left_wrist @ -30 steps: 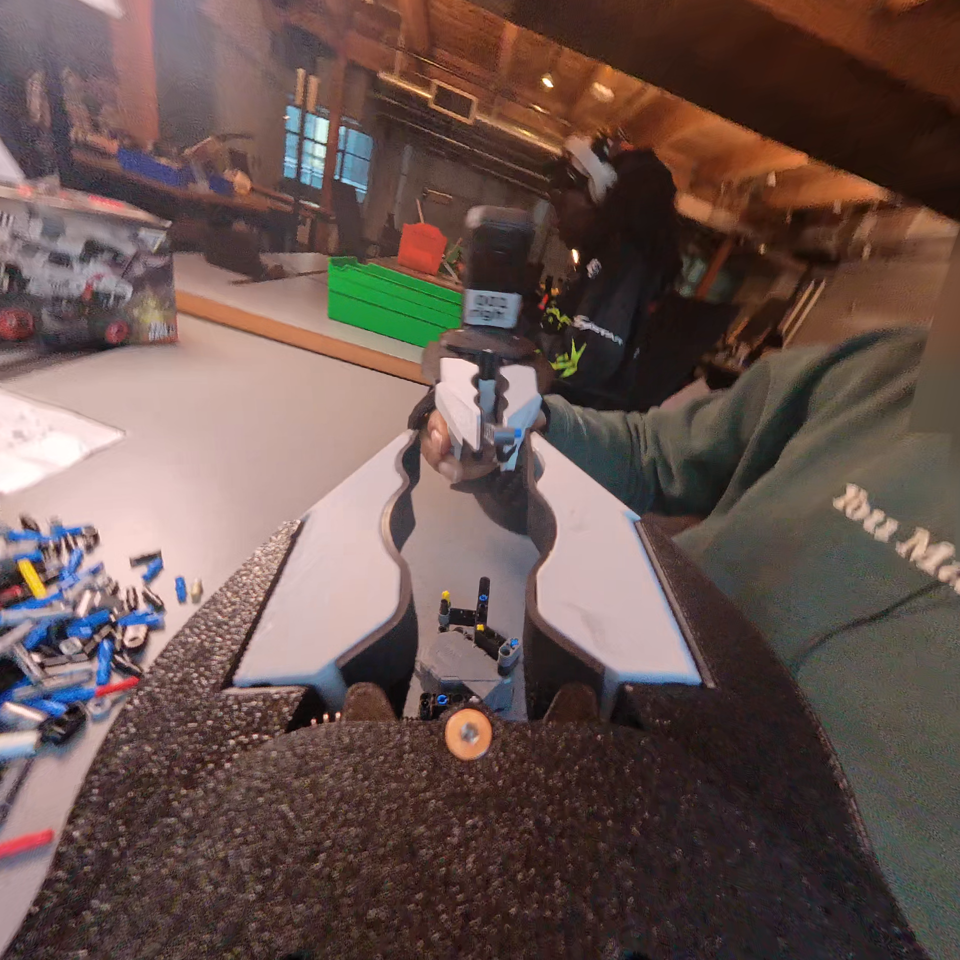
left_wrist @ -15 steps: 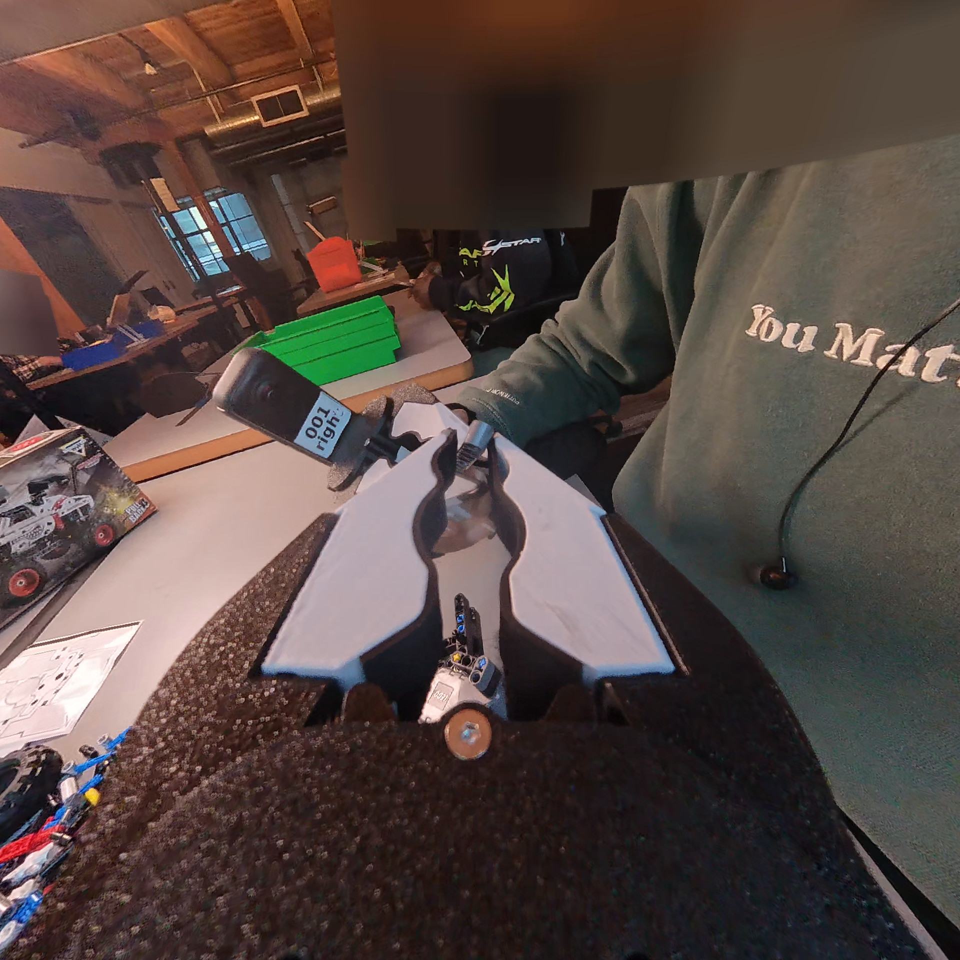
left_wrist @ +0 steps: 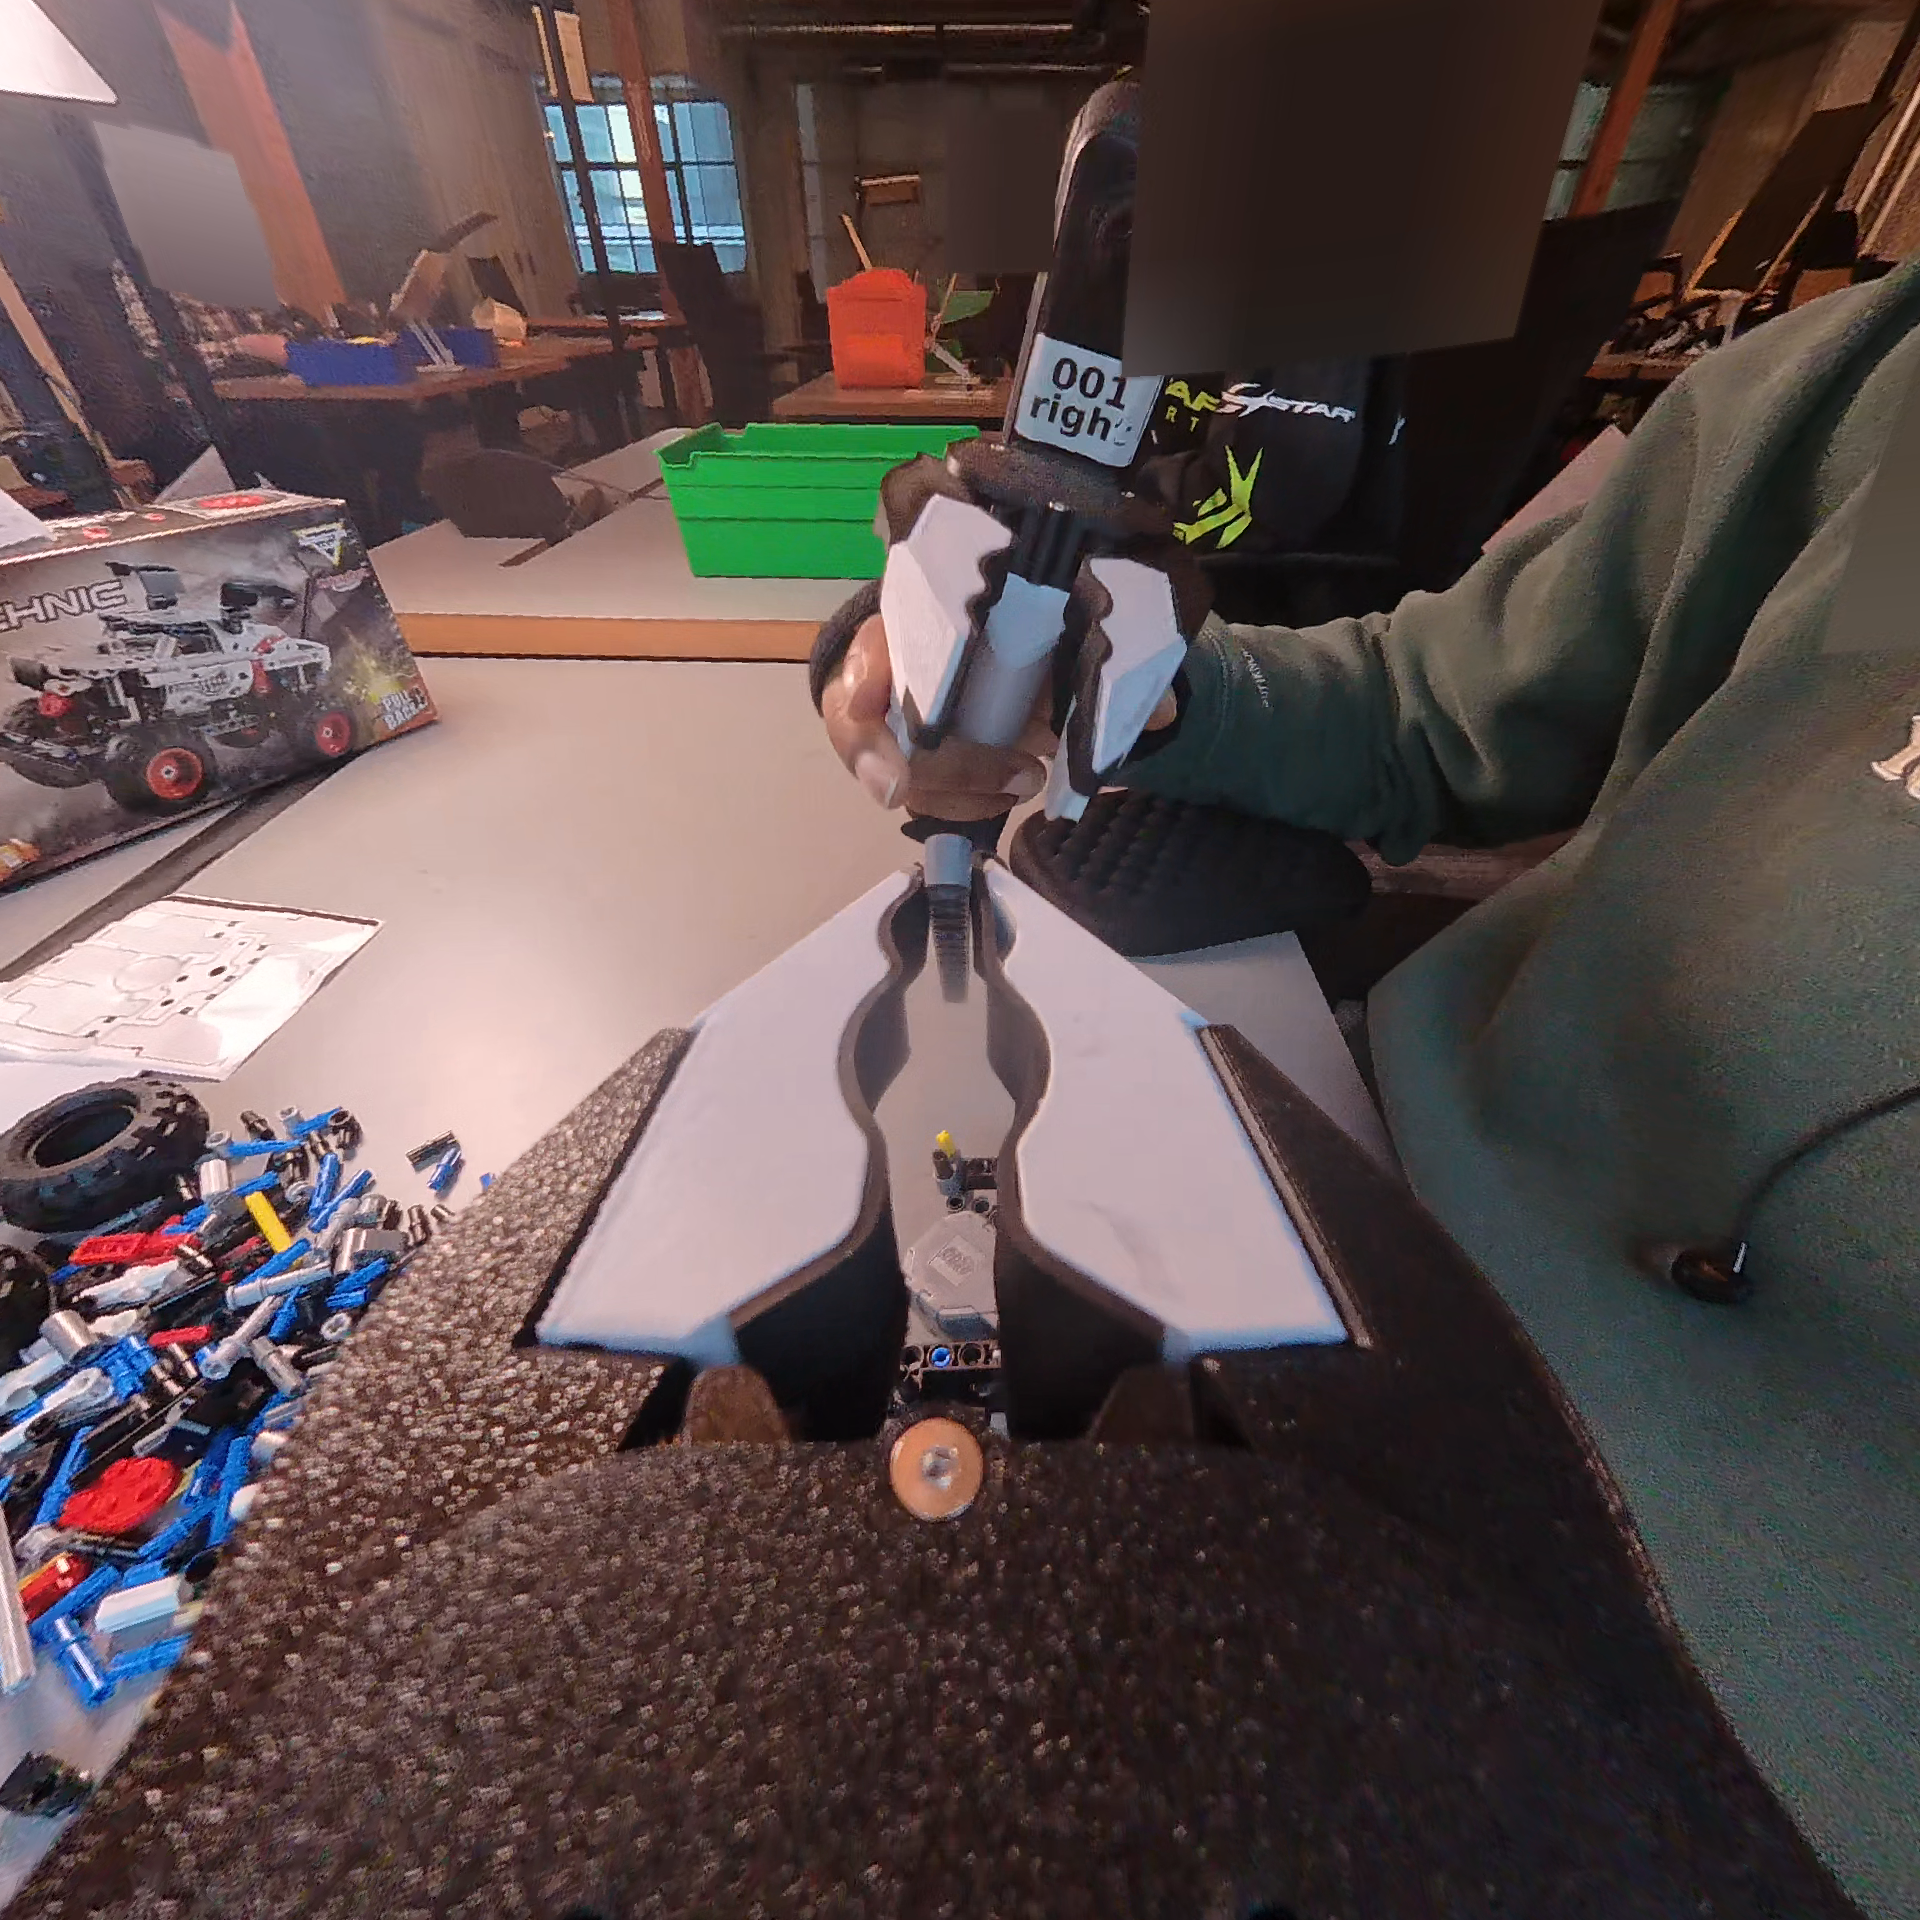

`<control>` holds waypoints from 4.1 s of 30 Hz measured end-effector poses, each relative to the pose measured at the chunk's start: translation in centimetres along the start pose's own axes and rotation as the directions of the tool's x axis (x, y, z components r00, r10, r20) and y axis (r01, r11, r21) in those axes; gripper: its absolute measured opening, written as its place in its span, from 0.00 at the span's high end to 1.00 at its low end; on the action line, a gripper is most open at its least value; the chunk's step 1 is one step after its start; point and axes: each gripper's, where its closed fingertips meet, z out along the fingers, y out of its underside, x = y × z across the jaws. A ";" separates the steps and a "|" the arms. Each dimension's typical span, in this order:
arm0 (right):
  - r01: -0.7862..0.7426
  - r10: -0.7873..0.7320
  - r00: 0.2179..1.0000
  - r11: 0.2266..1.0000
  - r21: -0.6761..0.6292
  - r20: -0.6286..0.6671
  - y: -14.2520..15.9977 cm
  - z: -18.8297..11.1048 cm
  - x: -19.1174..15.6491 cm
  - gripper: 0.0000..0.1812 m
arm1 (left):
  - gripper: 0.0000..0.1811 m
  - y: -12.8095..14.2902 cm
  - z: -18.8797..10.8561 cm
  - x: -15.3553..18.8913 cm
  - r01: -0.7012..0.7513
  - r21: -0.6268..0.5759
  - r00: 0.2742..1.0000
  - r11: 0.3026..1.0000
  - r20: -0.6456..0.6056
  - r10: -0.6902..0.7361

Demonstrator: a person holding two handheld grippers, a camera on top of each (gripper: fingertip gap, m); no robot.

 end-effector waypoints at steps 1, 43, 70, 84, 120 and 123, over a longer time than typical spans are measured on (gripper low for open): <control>-0.011 0.012 1.000 1.000 -0.020 0.020 0.5 0.3 -0.4 0.86 | 0.96 0.1 0.2 0.1 -0.002 -0.005 1.000 1.000 -0.005 0.002; -0.136 0.078 0.980 0.936 -0.325 -0.183 9.0 0.5 9.9 0.98 | 0.96 0.6 -2.2 -3.0 -0.206 -0.178 0.949 0.962 0.204 0.241; -0.296 0.272 0.953 0.932 -0.211 -0.137 7.9 -2.0 4.9 0.76 | 0.96 -4.1 -25.2 -6.8 -0.169 -0.383 0.508 0.908 0.756 0.413; -0.351 0.309 0.920 0.924 -0.155 -0.243 9.2 -6.9 3.4 0.75 | 0.93 8.9 -46.1 -10.9 0.476 -0.591 0.137 0.651 0.781 0.609; -0.241 0.163 0.904 0.958 -0.157 -0.394 10.7 -5.9 5.3 0.74 | 0.81 -3.4 -12.1 -19.3 -0.082 0.104 0.596 0.991 0.802 -0.035; -0.240 0.166 0.883 0.964 -0.118 -0.439 10.5 -6.3 6.2 0.74 | 0.79 -2.7 -10.8 -21.8 -0.094 0.068 0.572 0.993 0.821 -0.002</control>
